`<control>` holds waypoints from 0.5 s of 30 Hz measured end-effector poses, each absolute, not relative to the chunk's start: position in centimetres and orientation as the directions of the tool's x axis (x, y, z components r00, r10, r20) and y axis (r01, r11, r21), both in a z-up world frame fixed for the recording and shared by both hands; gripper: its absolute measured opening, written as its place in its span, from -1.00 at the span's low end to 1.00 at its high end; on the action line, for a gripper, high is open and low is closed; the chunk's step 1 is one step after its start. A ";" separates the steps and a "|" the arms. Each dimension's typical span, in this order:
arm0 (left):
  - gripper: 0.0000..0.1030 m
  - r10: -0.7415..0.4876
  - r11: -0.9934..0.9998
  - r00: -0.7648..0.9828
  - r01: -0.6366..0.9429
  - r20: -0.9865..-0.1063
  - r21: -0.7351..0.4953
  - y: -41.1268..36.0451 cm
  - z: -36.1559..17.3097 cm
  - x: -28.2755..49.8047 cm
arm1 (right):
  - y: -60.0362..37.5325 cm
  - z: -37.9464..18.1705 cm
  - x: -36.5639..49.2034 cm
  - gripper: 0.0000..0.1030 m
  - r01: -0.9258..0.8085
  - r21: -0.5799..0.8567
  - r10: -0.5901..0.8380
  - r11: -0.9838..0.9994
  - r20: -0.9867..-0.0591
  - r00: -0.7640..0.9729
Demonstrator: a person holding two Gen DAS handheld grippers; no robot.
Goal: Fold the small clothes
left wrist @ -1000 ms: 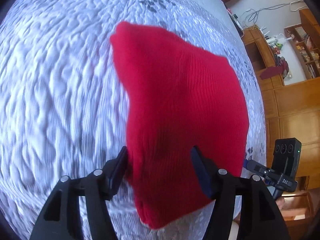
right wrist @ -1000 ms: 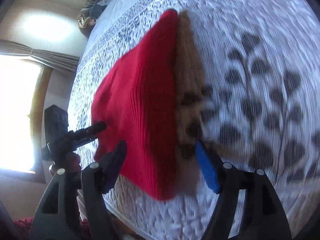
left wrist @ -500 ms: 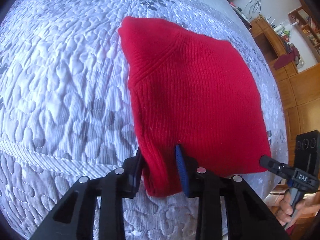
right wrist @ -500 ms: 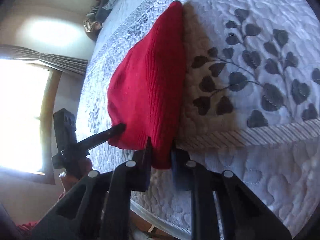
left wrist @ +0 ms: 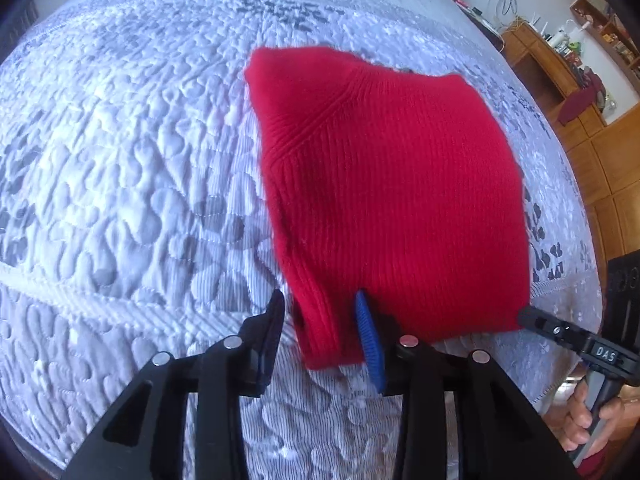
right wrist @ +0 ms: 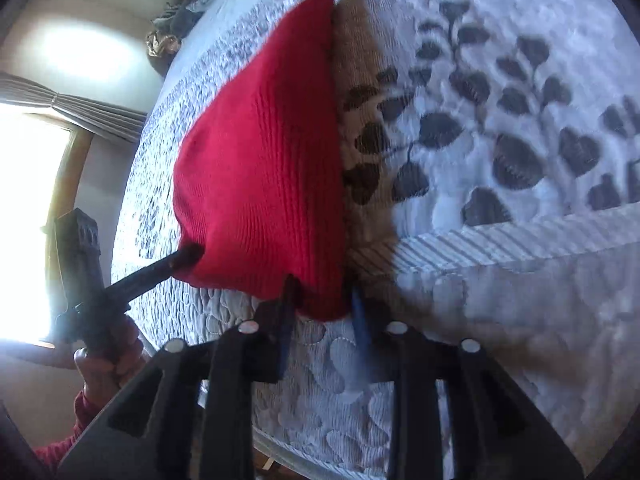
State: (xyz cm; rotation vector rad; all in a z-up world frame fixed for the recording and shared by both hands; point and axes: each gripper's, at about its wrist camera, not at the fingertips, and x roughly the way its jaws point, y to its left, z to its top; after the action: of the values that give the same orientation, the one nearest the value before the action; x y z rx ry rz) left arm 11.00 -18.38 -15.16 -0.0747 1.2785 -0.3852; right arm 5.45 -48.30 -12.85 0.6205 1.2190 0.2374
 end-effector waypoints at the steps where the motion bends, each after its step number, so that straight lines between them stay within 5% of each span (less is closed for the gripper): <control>1: -0.28 -0.322 0.933 0.245 0.249 -0.914 -0.262 -18.6 -14.7 10.9 | -48.1 -12.2 5.2 -0.39 0.144 0.553 0.476 0.821 -0.801 0.361; 6: -0.27 -0.294 0.936 0.315 0.286 -0.902 -0.205 -20.0 -13.2 9.0 | -46.0 -9.6 5.0 -0.39 0.052 0.648 0.573 0.760 -0.705 0.418; 11: -0.21 -0.241 0.948 0.272 0.273 -0.932 -0.165 -20.1 -15.1 9.4 | -43.8 -12.4 6.8 -0.39 0.093 0.622 0.562 0.778 -0.754 0.341; 15: -0.11 -0.281 0.943 0.250 0.253 -0.926 -0.217 -19.0 -16.3 9.7 | -44.6 -15.9 7.4 -0.73 0.177 0.602 0.534 0.779 -0.784 0.315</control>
State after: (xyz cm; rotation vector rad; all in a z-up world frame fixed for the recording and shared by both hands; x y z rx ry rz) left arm 9.71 -19.02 -16.35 -0.0251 1.2666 -0.3636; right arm 7.38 -44.57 -15.92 0.6785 1.2519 0.2610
